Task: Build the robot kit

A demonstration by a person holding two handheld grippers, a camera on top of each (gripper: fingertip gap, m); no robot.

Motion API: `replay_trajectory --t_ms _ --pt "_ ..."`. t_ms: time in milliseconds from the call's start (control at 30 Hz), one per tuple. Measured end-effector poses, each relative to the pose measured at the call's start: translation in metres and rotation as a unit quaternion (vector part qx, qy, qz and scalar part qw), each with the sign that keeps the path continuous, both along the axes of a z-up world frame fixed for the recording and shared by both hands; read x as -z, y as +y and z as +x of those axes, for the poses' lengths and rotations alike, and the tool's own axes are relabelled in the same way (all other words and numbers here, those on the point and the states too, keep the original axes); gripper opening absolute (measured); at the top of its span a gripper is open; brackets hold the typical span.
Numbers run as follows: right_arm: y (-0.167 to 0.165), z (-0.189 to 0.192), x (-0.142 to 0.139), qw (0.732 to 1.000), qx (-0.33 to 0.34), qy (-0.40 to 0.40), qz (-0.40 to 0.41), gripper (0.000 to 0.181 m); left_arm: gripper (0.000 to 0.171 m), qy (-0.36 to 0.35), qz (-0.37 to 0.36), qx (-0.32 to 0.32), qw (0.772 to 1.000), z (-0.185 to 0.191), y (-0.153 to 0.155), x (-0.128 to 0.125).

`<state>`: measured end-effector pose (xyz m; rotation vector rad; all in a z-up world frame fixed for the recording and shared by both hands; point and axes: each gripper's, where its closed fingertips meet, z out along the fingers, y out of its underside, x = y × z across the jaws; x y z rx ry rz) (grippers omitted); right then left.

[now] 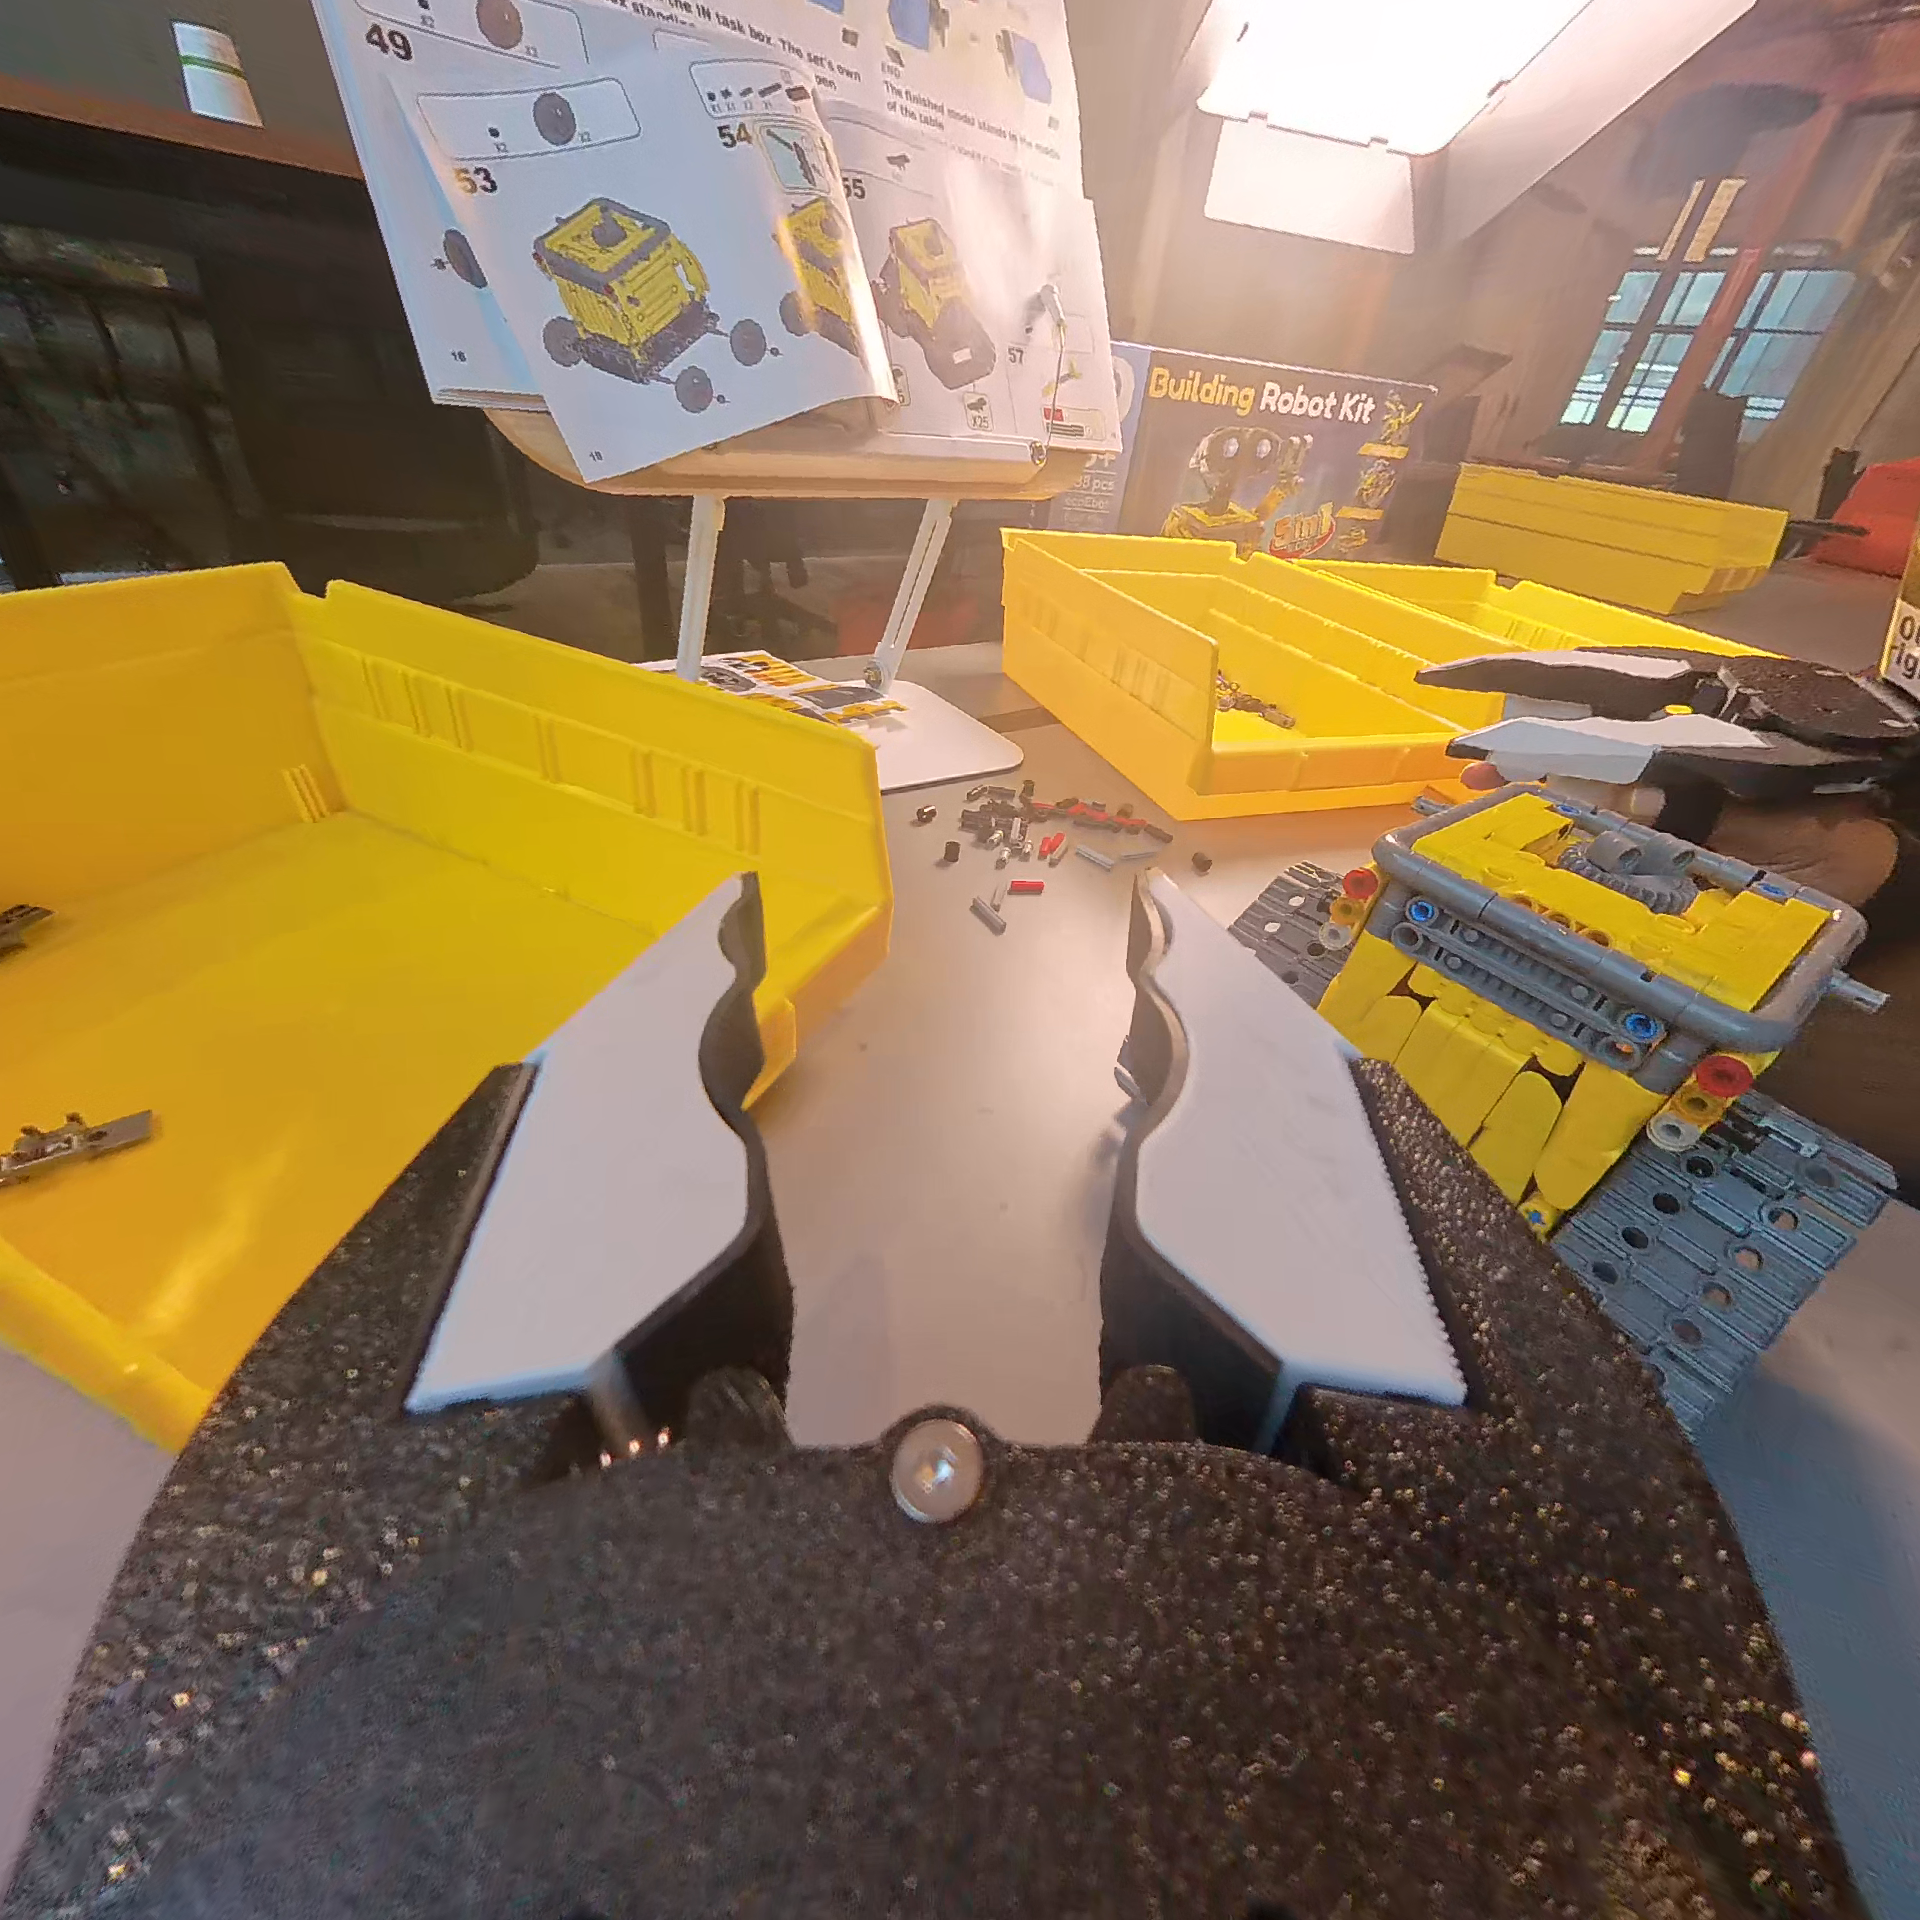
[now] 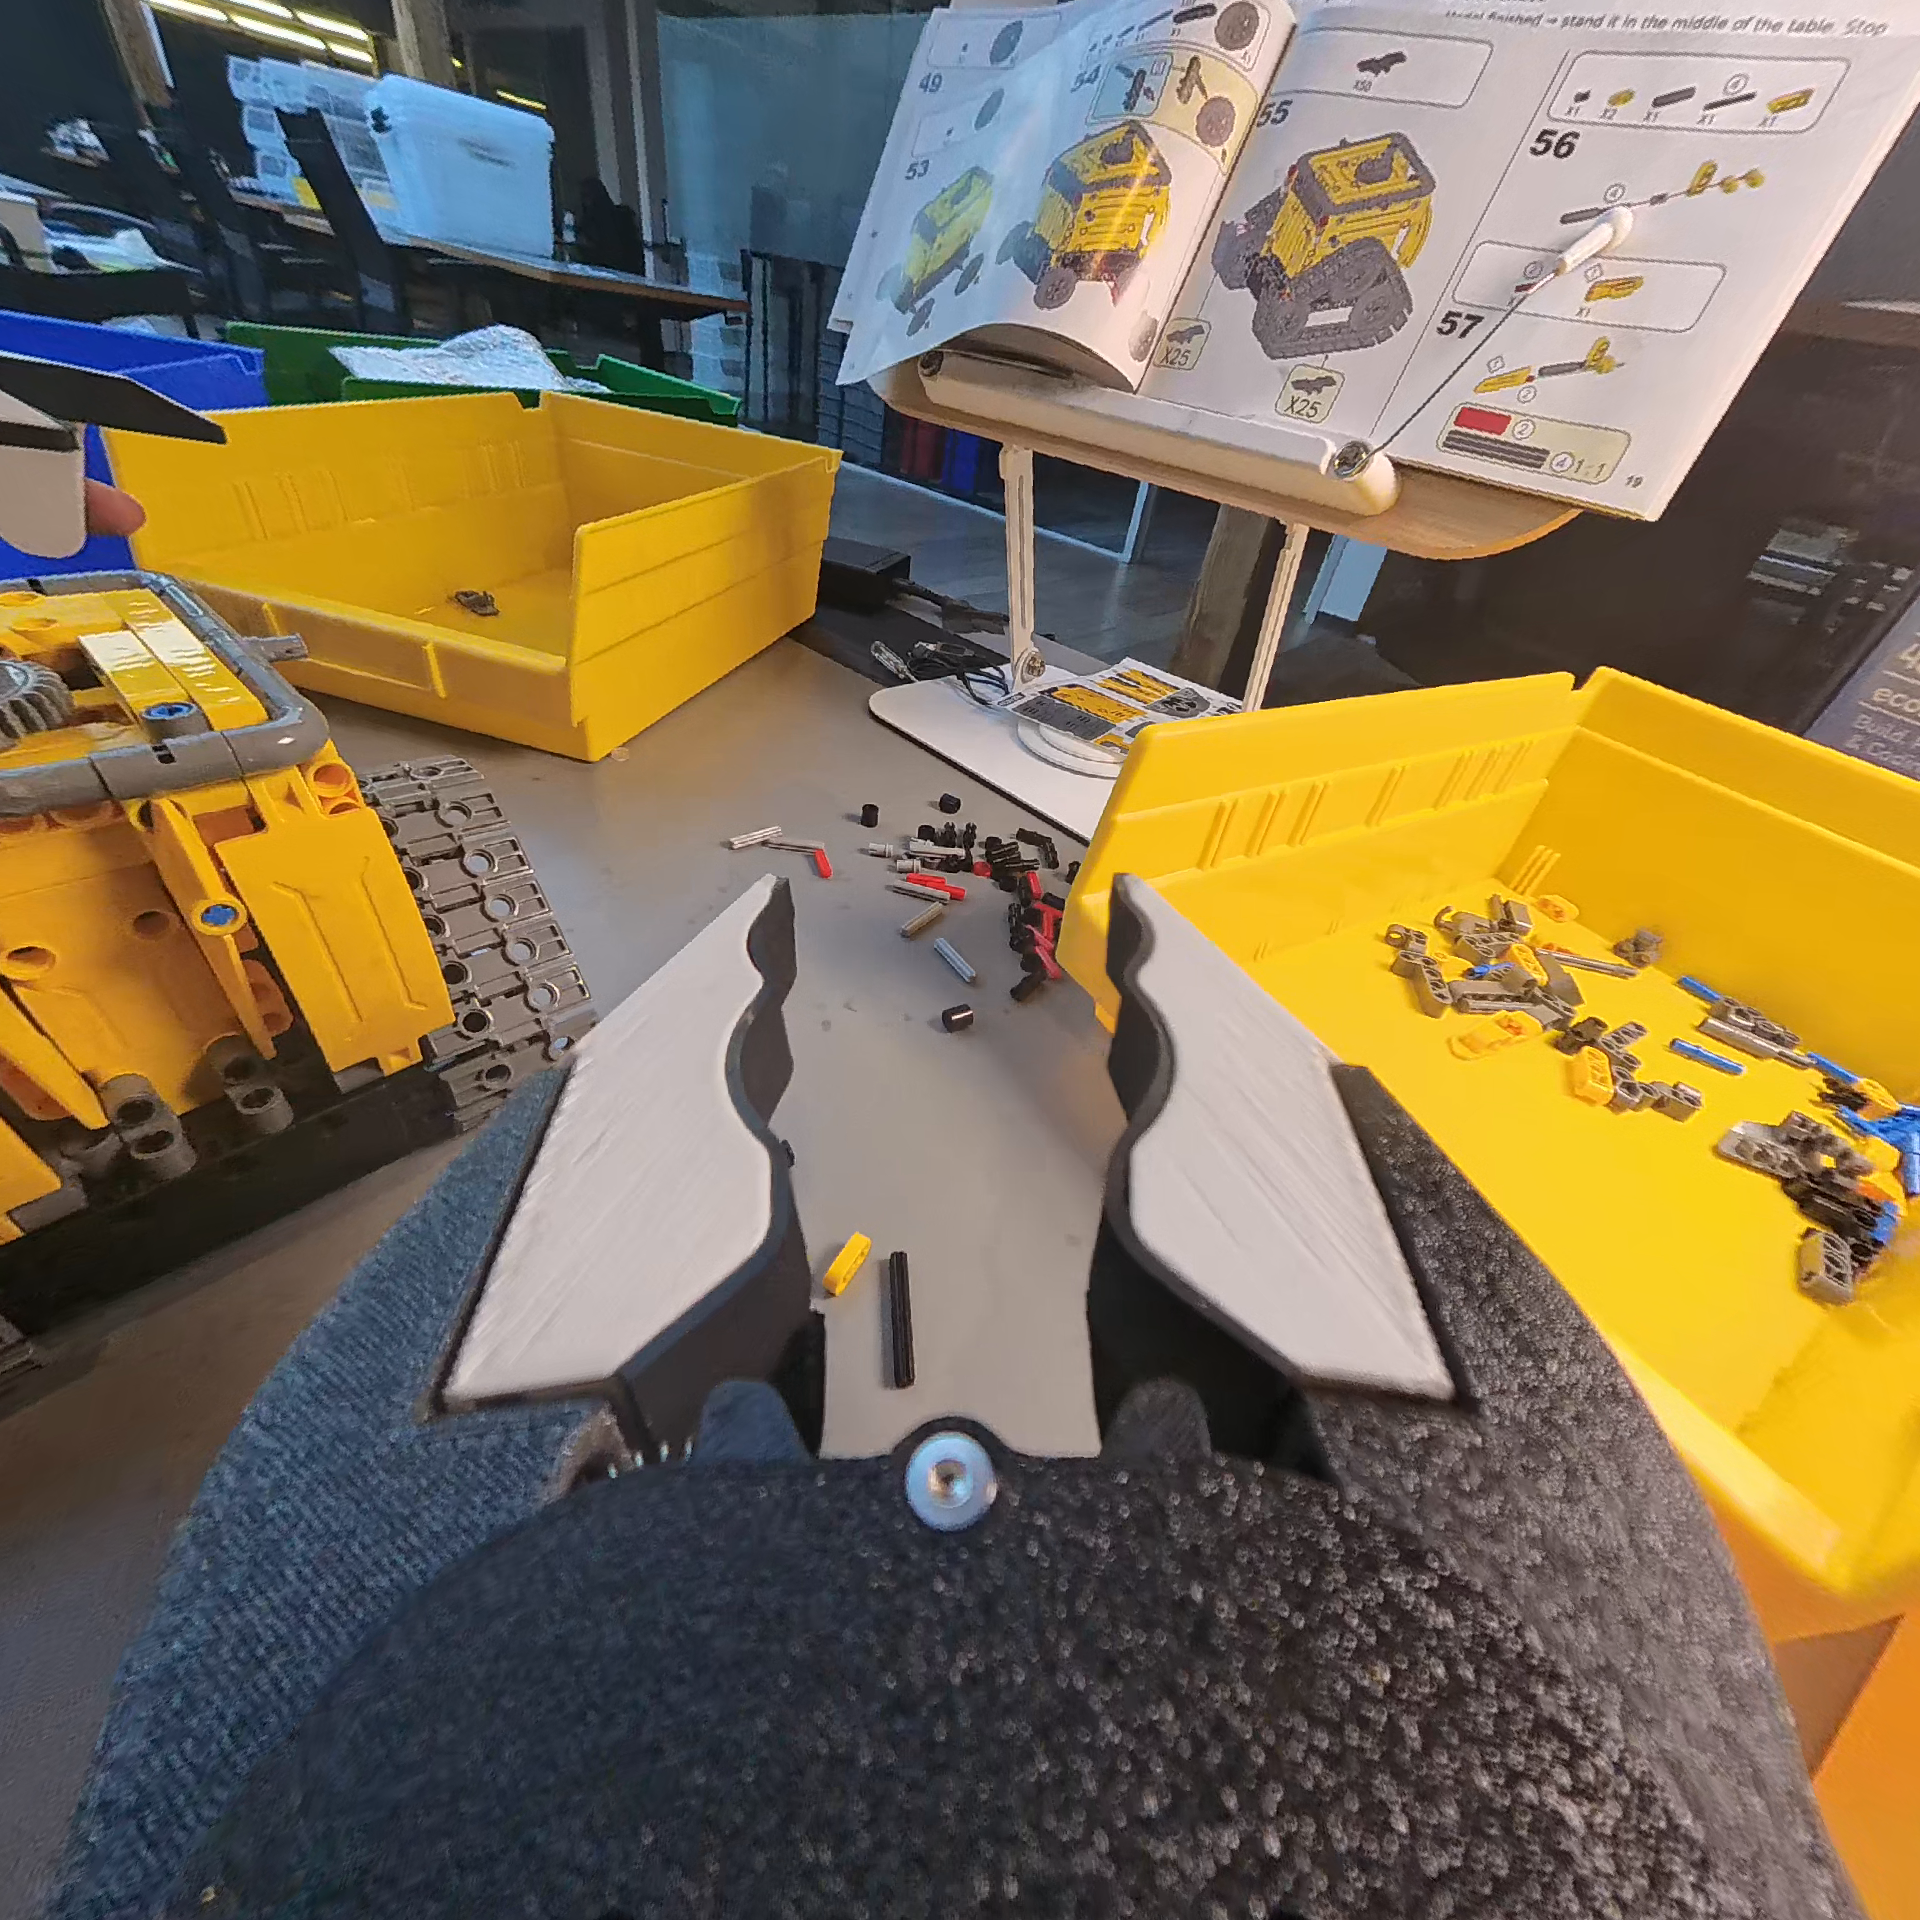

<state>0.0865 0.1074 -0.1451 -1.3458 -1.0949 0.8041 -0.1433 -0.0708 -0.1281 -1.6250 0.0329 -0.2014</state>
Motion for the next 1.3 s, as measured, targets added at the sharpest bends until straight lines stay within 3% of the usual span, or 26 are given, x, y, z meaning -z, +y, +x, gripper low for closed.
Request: replay_trajectory --t_ms 300,800,1133,1233,1300 --pt "0.004 0.002 -0.002 1.0 0.009 0.008 -0.008 0.068 0.07 0.0 0.034 -0.034 0.999 -0.011 -0.004 -0.011" --pt "0.008 0.003 -0.001 1.0 0.018 0.008 -0.01 0.07 0.069 0.015 0.033 -0.034 0.999 -0.008 -0.004 -0.011" --pt "0.036 0.026 -0.006 0.994 0.094 0.028 -0.036 0.046 0.067 0.018 0.034 -0.036 0.999 -0.008 -0.005 -0.012" --pt "0.034 0.023 0.008 0.996 0.072 -0.017 -0.051 0.038 0.067 0.016 0.034 -0.036 0.999 -0.008 -0.005 -0.011" --pt "0.019 0.017 0.038 0.989 0.01 -0.127 -0.08 0.037 0.067 0.014 0.034 -0.035 0.999 -0.008 -0.005 -0.011"
